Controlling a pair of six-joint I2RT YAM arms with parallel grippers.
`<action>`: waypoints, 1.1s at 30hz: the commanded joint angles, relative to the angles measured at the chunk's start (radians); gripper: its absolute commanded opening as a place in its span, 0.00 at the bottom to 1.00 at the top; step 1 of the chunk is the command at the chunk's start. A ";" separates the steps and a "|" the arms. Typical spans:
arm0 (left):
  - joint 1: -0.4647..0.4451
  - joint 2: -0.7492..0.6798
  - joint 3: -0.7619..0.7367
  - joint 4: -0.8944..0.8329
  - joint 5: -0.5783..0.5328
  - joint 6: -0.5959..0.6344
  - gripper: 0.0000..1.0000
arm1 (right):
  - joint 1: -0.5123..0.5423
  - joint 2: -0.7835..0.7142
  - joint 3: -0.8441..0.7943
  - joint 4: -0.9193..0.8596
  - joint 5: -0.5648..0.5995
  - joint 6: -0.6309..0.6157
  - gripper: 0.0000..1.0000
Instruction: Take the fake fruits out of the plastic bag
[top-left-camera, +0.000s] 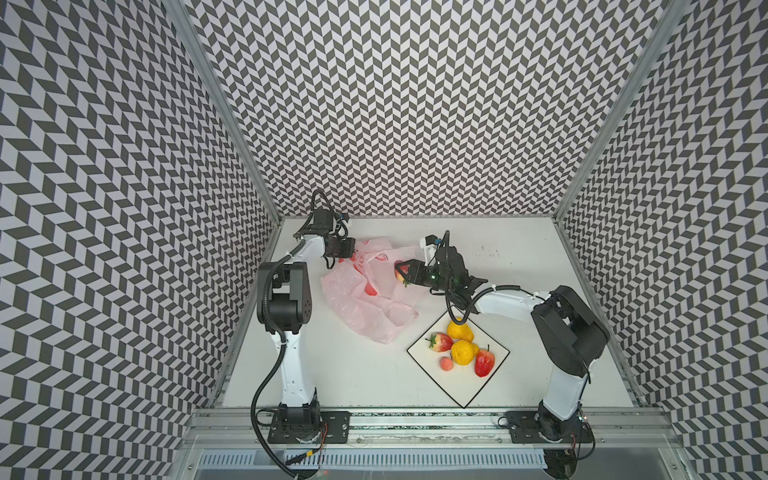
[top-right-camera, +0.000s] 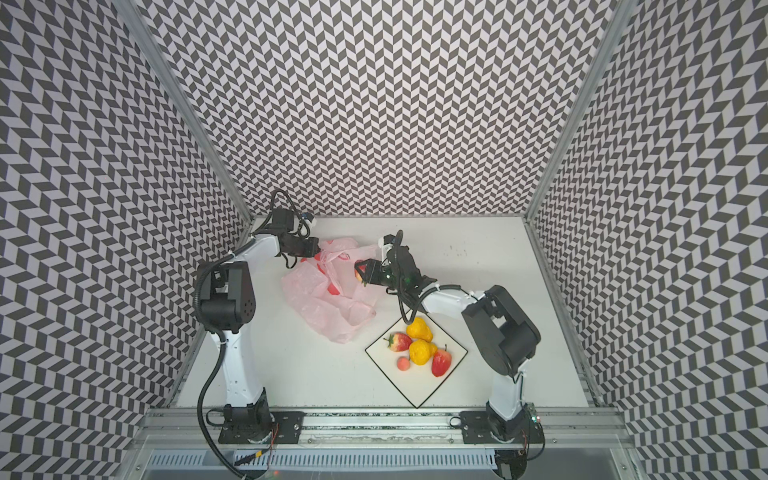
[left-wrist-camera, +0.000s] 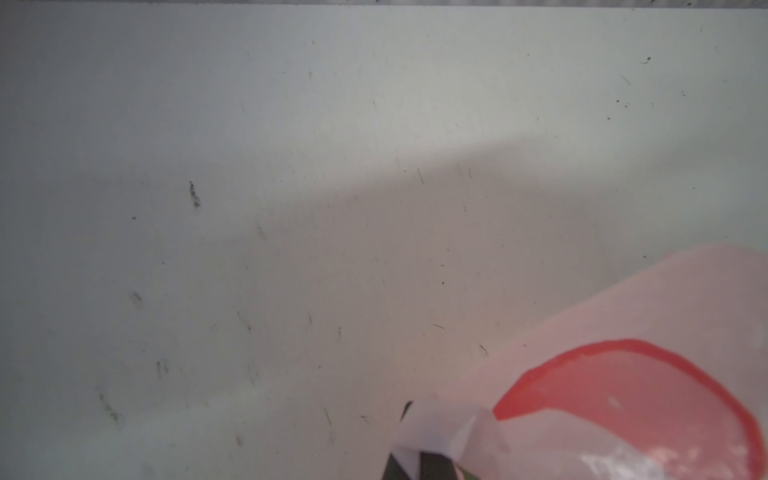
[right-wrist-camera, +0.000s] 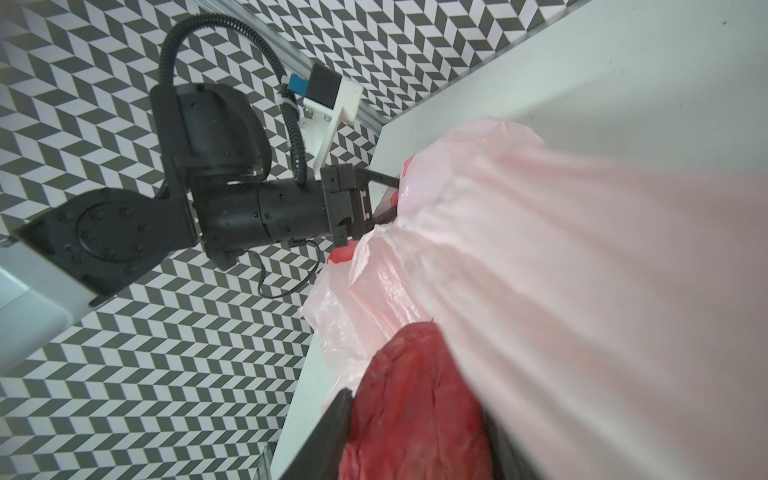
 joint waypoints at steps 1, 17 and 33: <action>0.013 0.031 0.070 -0.022 -0.085 0.032 0.00 | 0.003 0.014 -0.002 0.055 -0.066 -0.008 0.45; -0.024 -0.113 -0.021 0.111 -0.063 -0.010 0.68 | 0.053 0.346 0.296 -0.068 0.093 -0.075 0.47; -0.055 -0.709 -0.505 0.315 0.037 -0.377 0.63 | 0.103 0.272 0.353 -0.275 0.344 -0.308 0.84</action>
